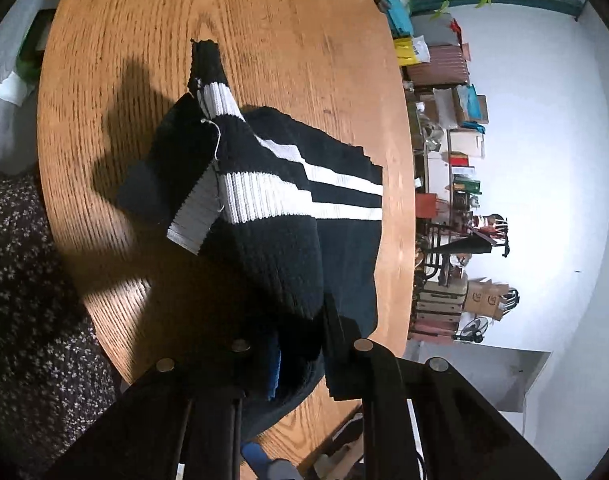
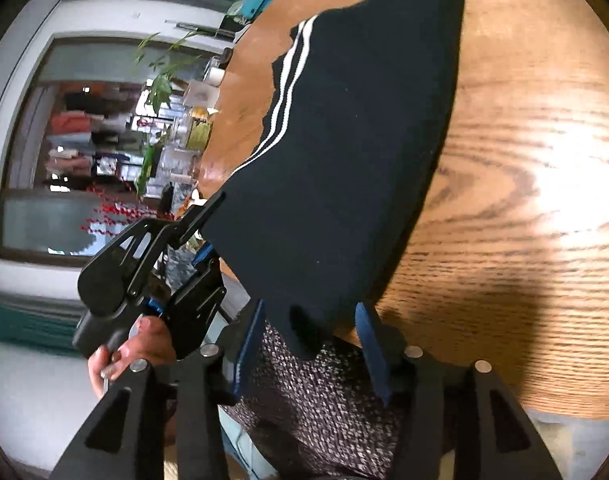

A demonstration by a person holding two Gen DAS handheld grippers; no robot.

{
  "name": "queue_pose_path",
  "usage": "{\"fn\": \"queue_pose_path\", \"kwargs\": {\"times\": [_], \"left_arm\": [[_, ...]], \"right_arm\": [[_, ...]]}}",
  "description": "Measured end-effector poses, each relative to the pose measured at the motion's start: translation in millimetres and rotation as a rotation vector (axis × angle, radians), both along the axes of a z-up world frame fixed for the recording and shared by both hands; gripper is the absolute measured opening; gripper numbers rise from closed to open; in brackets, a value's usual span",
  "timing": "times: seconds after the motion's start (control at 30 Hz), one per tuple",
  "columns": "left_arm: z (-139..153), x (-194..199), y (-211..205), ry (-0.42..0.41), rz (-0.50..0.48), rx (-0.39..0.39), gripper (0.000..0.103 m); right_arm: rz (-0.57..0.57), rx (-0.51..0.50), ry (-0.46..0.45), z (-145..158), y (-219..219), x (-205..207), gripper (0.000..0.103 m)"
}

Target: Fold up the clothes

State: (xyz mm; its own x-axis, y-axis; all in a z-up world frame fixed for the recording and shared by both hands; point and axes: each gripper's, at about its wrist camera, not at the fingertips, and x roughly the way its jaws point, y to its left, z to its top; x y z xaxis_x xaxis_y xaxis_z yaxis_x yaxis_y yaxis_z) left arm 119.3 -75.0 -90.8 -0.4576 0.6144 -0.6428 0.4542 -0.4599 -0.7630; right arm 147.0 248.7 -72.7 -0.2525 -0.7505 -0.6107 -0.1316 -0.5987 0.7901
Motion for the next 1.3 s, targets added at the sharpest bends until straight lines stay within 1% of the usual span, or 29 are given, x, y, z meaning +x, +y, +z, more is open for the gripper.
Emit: {"fn": "queue_pose_path", "kwargs": {"times": [0.07,0.23,0.27,0.3,0.33,0.37,0.4,0.43,0.47,0.53,0.6,0.73,0.8,0.93,1.03,1.1,1.17,1.23,1.3], "left_arm": [[-1,-2,2,-0.001,0.003,-0.004,0.017],[-3,-6,6,-0.004,0.012,-0.013,0.017],[-4,-7,7,-0.005,0.013,-0.015,0.017],[-4,-8,8,-0.005,0.015,-0.017,0.017],[-5,-8,8,-0.001,0.018,-0.021,0.017],[-5,-7,6,0.003,0.022,-0.025,0.017],[-5,-6,3,0.009,0.028,-0.026,0.017],[-5,-6,-1,0.015,0.035,-0.032,0.017],[-4,-4,-6,0.022,0.041,-0.037,0.016],[3,1,-19,0.04,0.049,-0.044,0.016],[12,5,-32,0.059,0.053,-0.058,0.016],[41,5,-38,0.1,0.001,-0.181,0.016],[53,-18,-13,0.128,-0.071,-0.221,0.016],[78,-64,39,0.185,-0.217,-0.302,0.016],[95,-99,78,0.223,-0.324,-0.357,0.016],[88,-126,110,0.214,-0.375,-0.363,0.015],[75,-149,142,0.179,-0.427,-0.374,0.013],[64,-164,166,0.161,-0.47,-0.381,0.01],[59,-176,183,0.165,-0.493,-0.402,0.009]], "right_arm": [[-0.004,-0.027,-0.03,-10,-5,-1,0.054],[0.026,-0.068,-0.094,-33,-28,-5,0.056],[0.024,-0.079,-0.103,-38,-31,-5,0.056],[0.024,-0.108,-0.113,-43,-33,-6,0.053],[0.027,-0.15,-0.125,-48,-34,-6,0.043],[0.03,-0.191,-0.136,-53,-35,-6,0.028],[0.043,-0.224,-0.138,-55,-37,-6,0.02],[0.064,-0.237,-0.119,-50,-39,-4,0.012],[0.085,-0.242,-0.09,-43,-41,-3,0.01],[0.12,-0.252,-0.04,-28,-46,0,0.009],[0.141,-0.27,-0.015,-18,-50,3,0.009],[0.189,-0.307,-0.002,-9,-63,7,0.008],[0.204,-0.319,0.03,0,-67,3,0.008],[0.159,-0.276,0.121,22,-51,-22,0.008],[0.062,-0.21,0.222,42,-14,-38,0.008],[-0.001,-0.16,0.268,52,10,-46,0.008],[-0.081,-0.053,0.296,58,40,-53,0.008],[-0.138,0.028,0.278,54,60,-59,0.008],[-0.186,0.101,0.246,45,77,-66,0.008]]}}
